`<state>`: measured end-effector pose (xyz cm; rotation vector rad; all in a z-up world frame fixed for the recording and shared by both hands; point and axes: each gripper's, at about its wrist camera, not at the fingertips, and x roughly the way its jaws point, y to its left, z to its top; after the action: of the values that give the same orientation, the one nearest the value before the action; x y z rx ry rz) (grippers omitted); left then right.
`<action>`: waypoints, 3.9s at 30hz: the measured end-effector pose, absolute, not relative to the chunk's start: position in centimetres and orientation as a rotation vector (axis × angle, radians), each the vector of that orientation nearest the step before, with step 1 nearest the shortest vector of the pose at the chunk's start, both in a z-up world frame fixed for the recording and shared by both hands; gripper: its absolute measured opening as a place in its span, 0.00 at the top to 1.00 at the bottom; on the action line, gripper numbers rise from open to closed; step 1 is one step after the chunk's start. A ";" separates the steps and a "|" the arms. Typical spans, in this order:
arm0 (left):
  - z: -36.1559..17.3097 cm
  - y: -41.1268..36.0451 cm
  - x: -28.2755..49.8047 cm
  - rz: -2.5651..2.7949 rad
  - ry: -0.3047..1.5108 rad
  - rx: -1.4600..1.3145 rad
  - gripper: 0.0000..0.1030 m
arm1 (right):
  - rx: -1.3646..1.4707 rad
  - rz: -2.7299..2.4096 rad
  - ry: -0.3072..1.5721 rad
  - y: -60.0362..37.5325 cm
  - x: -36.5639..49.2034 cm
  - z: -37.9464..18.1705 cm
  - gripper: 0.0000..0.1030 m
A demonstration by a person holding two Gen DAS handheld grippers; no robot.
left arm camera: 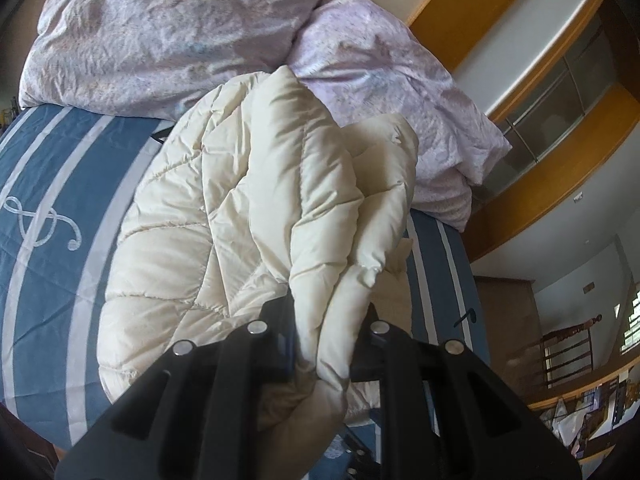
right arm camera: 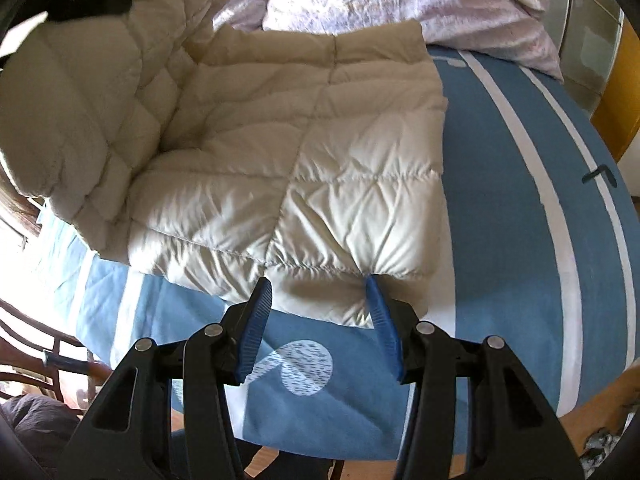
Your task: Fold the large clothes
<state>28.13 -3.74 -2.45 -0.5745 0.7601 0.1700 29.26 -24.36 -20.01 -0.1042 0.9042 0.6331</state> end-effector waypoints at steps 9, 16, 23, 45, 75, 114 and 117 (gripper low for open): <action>-3.5 -7.1 30.8 0.108 0.836 -0.548 0.84 | -0.084 0.624 0.910 -24.5 29.6 -20.9 0.50; -4.8 -8.8 32.0 0.045 0.896 -0.557 0.79 | -0.077 0.623 0.919 -24.6 29.6 -21.2 0.50; -4.6 -8.8 32.1 -0.024 0.896 -0.609 0.54 | -0.076 0.617 0.911 -24.4 30.0 -21.3 0.50; -3.3 -4.5 30.6 0.124 0.857 -0.461 0.46 | -0.071 0.618 0.921 -24.3 30.3 -21.3 0.50; -9.5 -3.3 33.7 0.213 0.934 -0.304 0.46 | -0.017 0.592 0.945 -24.7 31.2 -21.4 0.50; -14.0 -6.3 36.6 0.132 0.991 -0.191 0.45 | 0.012 0.598 0.899 -26.2 30.2 -22.2 0.49; -13.9 -6.3 36.7 0.130 0.994 -0.192 0.45 | 0.009 0.595 0.901 -26.2 30.0 -22.1 0.49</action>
<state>36.71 -6.32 -13.93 -0.1922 0.9938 0.1296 30.04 -26.22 -22.14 0.0090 0.9012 0.5951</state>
